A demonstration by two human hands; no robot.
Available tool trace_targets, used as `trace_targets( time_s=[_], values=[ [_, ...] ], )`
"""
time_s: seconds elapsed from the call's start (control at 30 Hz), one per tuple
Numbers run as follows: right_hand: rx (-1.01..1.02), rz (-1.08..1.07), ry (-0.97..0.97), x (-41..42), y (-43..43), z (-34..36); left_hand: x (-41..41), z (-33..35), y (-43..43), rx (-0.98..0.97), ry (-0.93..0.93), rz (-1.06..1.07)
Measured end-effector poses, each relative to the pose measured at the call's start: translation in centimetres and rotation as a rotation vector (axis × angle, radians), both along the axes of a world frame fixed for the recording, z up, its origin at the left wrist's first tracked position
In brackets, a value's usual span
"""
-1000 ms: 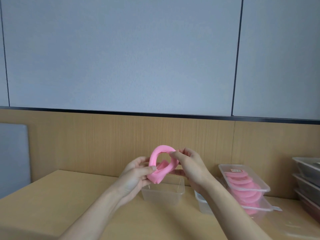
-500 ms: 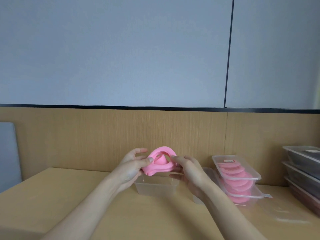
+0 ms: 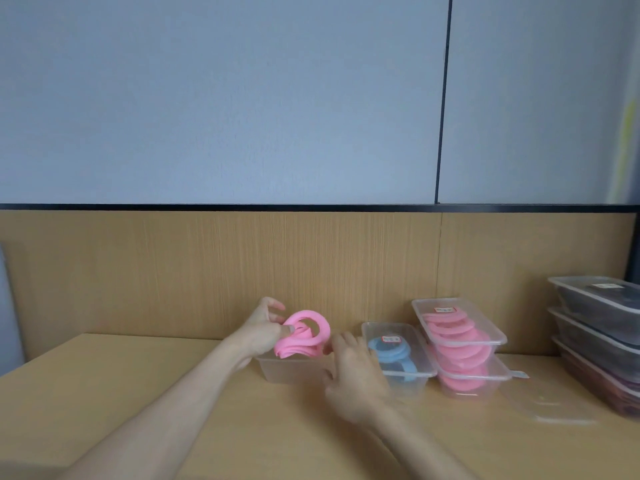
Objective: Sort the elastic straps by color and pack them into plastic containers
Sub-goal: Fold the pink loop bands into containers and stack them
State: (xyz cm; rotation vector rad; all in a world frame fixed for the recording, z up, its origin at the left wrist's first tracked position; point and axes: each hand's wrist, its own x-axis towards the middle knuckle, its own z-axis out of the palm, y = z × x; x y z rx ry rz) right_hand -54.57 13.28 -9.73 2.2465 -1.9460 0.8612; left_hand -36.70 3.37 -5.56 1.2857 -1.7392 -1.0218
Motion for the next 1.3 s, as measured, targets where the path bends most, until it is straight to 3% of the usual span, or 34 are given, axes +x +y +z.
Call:
trace_targets(
  time_s=[0.1, 0.47, 0.67, 0.8, 0.93, 1.17, 1.3],
  values=[
    [0.017, 0.026, 0.049, 0.4, 0.1, -1.0, 0.1, -0.3, -0.2, -0.013, -0.032, -0.003],
    [-0.033, 0.102, -0.181, 0.0, 0.5, -3.0, 0.3, 0.1, -0.3, -0.065, -0.219, -0.122],
    [-0.104, 0.122, -0.255, -0.5, 1.1, -3.4, 0.0, -0.1, 0.2, -0.004, -0.267, -0.256],
    [-0.099, 0.111, -0.169, -0.2, 1.5, -3.7, -0.4, -0.6, 0.2, 0.006, -0.425, -0.277],
    [-0.101, 0.097, -0.067, -0.2, 1.5, -3.9, -1.3, -1.6, 0.0, -0.107, -0.608, -0.255],
    [-0.102, 0.084, 0.01, -0.2, 1.7, -4.0, 0.2, -3.7, -0.3, -0.332, -0.53, -0.133],
    [-0.124, 0.061, 0.059, -0.2, 1.9, -3.8, 0.8, -4.4, 0.8, -0.216, -0.299, -0.084]
  ],
)
